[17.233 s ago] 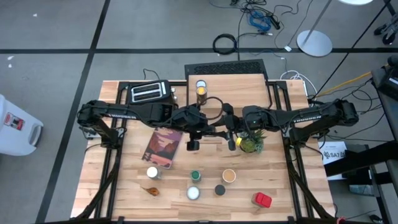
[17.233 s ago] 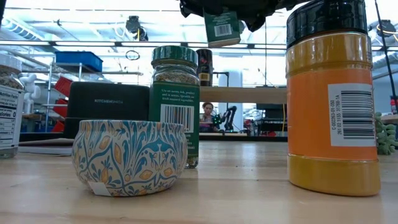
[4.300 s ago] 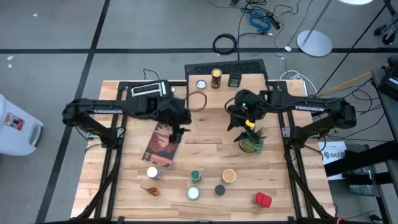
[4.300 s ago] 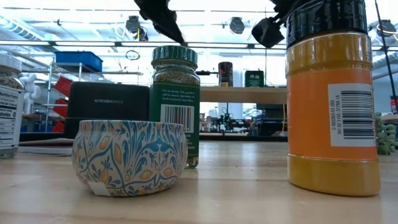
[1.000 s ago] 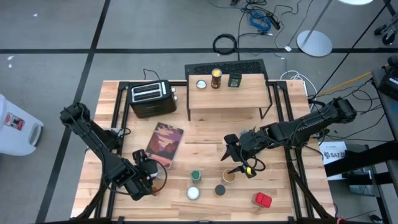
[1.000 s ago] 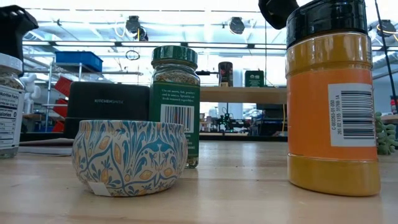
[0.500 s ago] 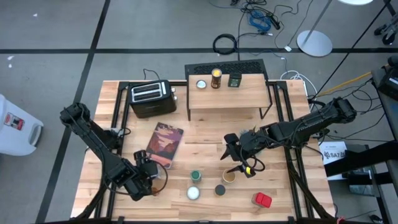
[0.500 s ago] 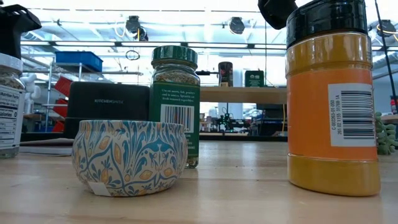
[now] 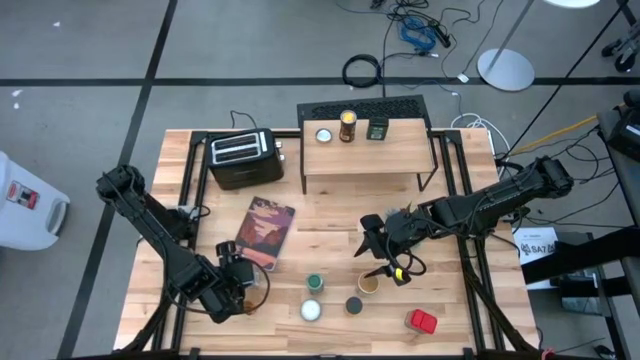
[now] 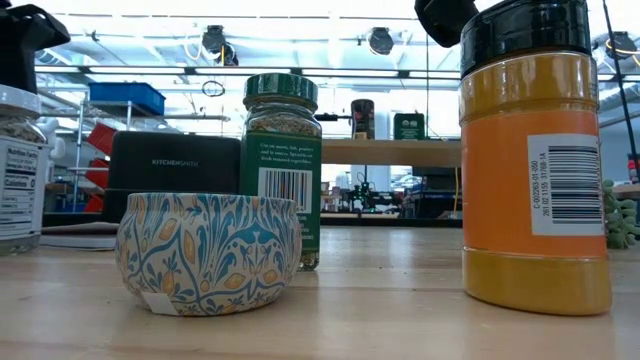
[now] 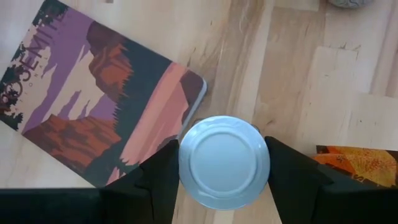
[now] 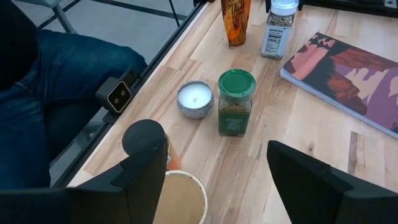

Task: Shelf spices
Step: Put the white seasoning bottle on the shelf

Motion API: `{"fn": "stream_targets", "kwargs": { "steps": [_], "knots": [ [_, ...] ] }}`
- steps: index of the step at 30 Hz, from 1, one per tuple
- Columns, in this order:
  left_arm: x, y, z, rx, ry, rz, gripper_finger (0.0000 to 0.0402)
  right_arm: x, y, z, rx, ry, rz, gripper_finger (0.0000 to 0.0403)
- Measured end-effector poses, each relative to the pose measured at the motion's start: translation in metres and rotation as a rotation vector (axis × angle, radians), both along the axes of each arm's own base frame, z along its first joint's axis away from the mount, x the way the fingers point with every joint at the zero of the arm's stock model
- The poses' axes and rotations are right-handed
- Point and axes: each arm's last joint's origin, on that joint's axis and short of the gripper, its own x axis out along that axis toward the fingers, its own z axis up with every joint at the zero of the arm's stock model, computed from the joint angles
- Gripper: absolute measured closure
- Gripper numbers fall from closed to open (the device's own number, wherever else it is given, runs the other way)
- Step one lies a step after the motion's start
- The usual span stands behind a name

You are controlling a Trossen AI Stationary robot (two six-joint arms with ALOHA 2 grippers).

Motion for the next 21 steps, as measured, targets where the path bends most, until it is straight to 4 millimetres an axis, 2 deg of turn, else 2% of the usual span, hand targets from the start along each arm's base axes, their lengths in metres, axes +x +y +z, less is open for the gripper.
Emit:
{"fn": "stream_targets", "kwargs": {
  "steps": [11,21],
  "knots": [
    [0.009,0.005,0.018,0.031,-0.056,-0.046,0.0198,0.004,0.001,0.004,0.009,-0.062,0.003,0.0140],
    [0.020,0.023,0.049,0.023,-0.138,-0.084,0.0198,0.026,0.008,-0.005,0.002,-0.158,0.012,0.0140]
  ]
}}
